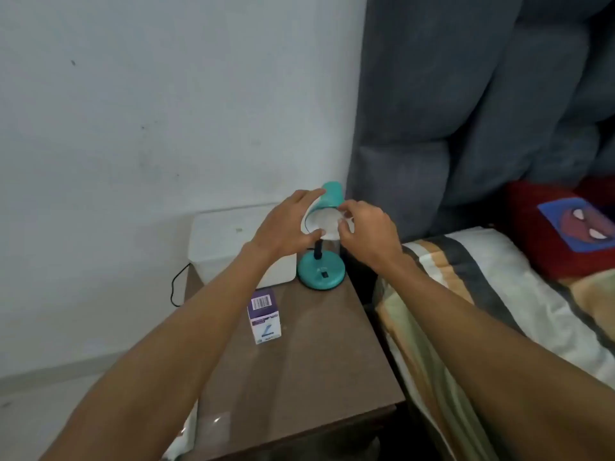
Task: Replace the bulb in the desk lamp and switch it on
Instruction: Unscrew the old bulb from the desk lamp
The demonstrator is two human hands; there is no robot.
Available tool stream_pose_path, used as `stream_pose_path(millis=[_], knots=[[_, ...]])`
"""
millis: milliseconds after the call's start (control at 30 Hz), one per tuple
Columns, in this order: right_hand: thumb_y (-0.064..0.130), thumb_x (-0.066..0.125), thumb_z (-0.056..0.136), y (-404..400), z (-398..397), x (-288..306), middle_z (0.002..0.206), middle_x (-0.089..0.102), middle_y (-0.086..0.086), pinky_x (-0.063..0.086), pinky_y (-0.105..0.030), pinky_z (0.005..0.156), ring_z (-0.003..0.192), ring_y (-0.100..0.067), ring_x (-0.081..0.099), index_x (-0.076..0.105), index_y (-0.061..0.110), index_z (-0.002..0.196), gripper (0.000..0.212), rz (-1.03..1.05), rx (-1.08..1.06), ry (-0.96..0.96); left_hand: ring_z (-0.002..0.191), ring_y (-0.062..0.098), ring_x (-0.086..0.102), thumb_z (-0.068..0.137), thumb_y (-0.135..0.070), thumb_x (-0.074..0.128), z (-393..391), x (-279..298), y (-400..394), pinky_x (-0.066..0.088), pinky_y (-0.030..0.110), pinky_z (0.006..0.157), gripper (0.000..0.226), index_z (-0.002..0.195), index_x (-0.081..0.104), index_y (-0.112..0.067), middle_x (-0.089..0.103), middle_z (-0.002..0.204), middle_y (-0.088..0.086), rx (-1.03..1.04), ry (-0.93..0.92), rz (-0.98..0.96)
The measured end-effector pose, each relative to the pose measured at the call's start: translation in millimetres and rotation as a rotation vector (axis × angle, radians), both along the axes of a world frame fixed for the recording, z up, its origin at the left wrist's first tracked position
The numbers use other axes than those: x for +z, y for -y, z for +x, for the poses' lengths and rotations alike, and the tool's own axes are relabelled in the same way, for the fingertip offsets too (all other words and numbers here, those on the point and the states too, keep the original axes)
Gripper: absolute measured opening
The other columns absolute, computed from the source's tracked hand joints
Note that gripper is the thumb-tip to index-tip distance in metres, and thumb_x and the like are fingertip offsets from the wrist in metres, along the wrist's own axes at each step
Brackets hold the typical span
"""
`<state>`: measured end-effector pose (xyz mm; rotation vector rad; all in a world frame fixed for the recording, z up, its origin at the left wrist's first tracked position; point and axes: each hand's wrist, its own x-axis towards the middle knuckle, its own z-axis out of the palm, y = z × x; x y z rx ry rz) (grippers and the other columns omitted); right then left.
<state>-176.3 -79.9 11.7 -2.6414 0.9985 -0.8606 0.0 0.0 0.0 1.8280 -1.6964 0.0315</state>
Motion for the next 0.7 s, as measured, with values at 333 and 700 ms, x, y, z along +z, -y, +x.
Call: stream_pose_path(millis=[333, 700], knots=[[0.032, 0.062, 0.092, 20.5, 10.7, -47.2, 0.121, 0.07, -0.012, 0.058, -0.049, 0.083, 0.097, -0.037, 0.069, 0.048, 0.017, 0.145, 0.057, 0.121, -0.039, 0.047, 0.145, 0.036, 0.042, 0.079, -0.013, 0.084, 16.1, -45.1, 35.2, 0.046, 0.048, 0.112, 0.103, 0.162, 0.024, -0.022, 0.031, 0.164, 0.015, -0.127, 0.03, 0.056], [0.048, 0.064, 0.091, 37.6, 25.2, -62.9, 0.096, 0.074, -0.011, 0.058, -0.043, 0.074, 0.087, -0.037, 0.07, 0.053, 0.015, 0.134, 0.055, 0.155, -0.067, 0.075, 0.141, 0.041, 0.049, 0.087, -0.016, 0.081, 38.1, -56.7, 48.9, 0.051, 0.054, 0.107, 0.102, 0.161, 0.014, -0.038, 0.027, 0.167, 0.011, -0.204, 0.164, 0.027]])
